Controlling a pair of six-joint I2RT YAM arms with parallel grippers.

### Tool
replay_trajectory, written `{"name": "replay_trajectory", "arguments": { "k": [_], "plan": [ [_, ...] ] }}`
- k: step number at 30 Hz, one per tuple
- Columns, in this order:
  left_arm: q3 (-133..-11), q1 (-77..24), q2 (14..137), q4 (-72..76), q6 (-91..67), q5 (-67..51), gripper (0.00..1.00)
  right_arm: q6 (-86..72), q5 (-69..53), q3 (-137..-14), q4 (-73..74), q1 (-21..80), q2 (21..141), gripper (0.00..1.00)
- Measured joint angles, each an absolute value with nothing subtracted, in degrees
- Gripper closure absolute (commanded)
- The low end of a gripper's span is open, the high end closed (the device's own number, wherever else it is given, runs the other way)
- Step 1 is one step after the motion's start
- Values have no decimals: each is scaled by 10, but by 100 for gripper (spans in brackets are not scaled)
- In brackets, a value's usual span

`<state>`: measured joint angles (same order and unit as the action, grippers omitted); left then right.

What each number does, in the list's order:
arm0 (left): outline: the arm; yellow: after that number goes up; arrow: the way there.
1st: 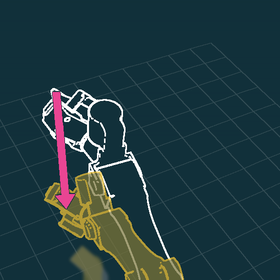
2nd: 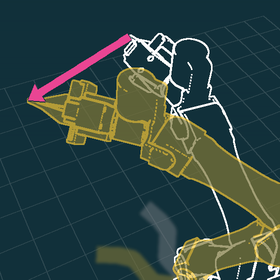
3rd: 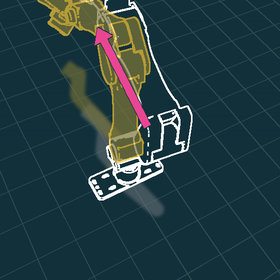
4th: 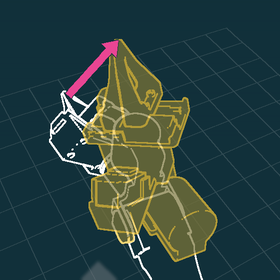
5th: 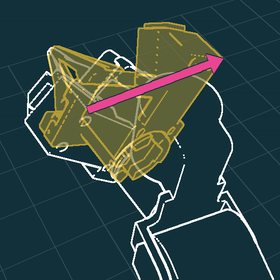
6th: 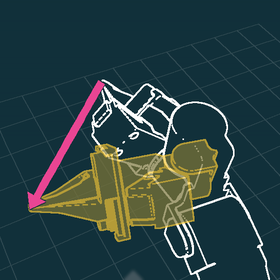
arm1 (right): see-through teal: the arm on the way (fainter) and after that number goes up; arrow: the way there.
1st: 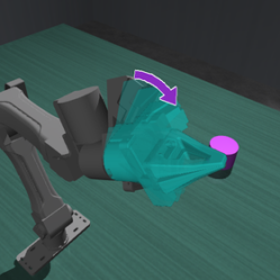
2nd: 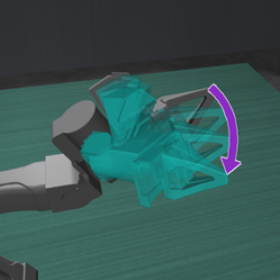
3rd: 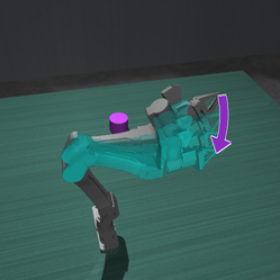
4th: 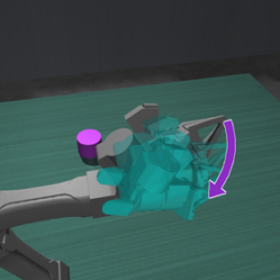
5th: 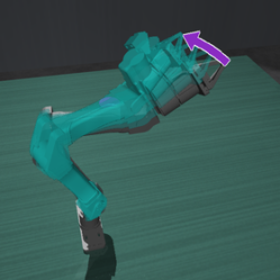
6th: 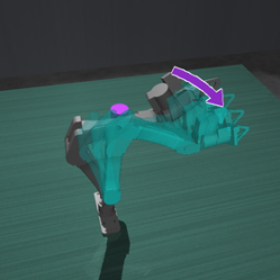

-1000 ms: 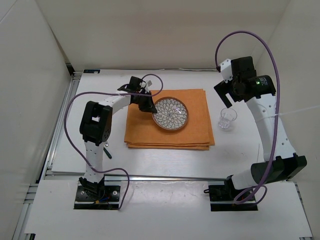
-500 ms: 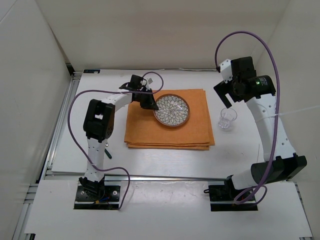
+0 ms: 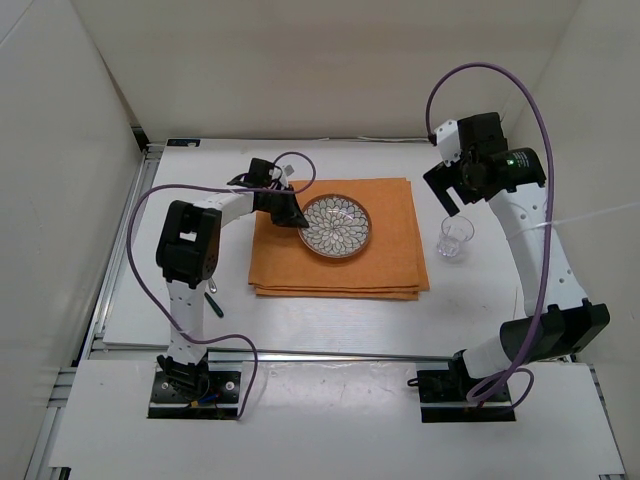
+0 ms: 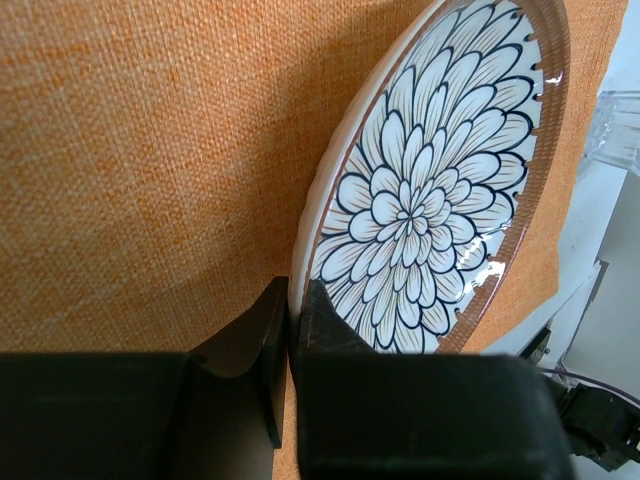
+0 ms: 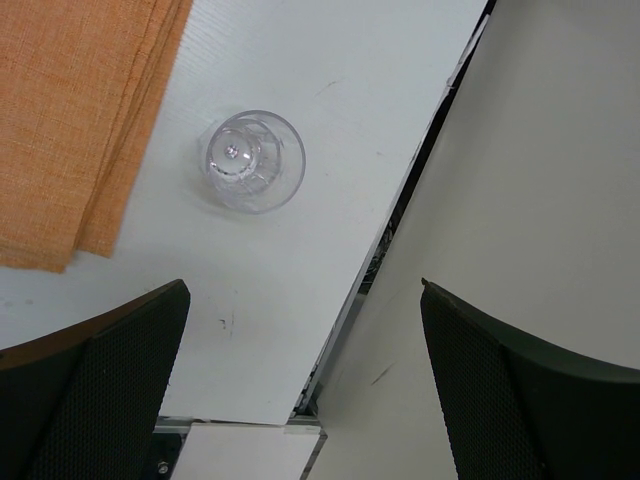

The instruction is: Set the dinner table for one person

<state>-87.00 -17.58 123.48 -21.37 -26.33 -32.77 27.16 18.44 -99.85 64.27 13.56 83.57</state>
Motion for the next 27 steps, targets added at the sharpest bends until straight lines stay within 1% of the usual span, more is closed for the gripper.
{"name": "replay_trajectory", "arguments": {
  "k": [8, 9, 10, 12, 13, 14, 16, 17, 18, 20, 21, 24, 27],
  "plan": [
    [-858, -178, 1228, -209, -263, -324, 89, 272, 174, -999, 642, 136, 838, 0],
    [-858, -178, 1227, -209, -264, -323, 86, 272, 173, -999, 642, 136, 838, 0],
    [-858, -179, 1227, -209, -264, -322, 80, 272, 171, -999, 642, 136, 838, 0],
    [-856, -181, 1225, -208, -262, -319, 63, 272, 167, -999, 643, 136, 838, 0],
    [-854, -182, 1224, -209, -258, -315, 60, 272, 165, -999, 643, 136, 838, 0],
    [-851, -185, 1223, -210, -256, -310, 51, 272, 164, -999, 642, 136, 838, 0],
    [-846, -189, 1223, -214, -253, -308, 43, 272, 161, -999, 643, 136, 838, 0],
    [-846, -190, 1223, -213, -254, -310, 36, 272, 161, -999, 643, 136, 838, 0],
    [-846, -192, 1220, -212, -252, -311, 21, 272, 161, -999, 643, 136, 838, 0],
    [-846, -193, 1213, -208, -251, -320, 3, 272, 157, -999, 643, 136, 838, 0],
    [-846, -194, 1207, -209, -251, -320, 0, 272, 153, -999, 643, 136, 838, 0],
    [-846, -193, 1194, -211, -249, -320, 0, 275, 138, -998, 644, 136, 838, 0],
    [-847, -177, 1178, -220, -244, -323, 0, 288, 118, -960, 636, 136, 831, 0]
  ]
}}
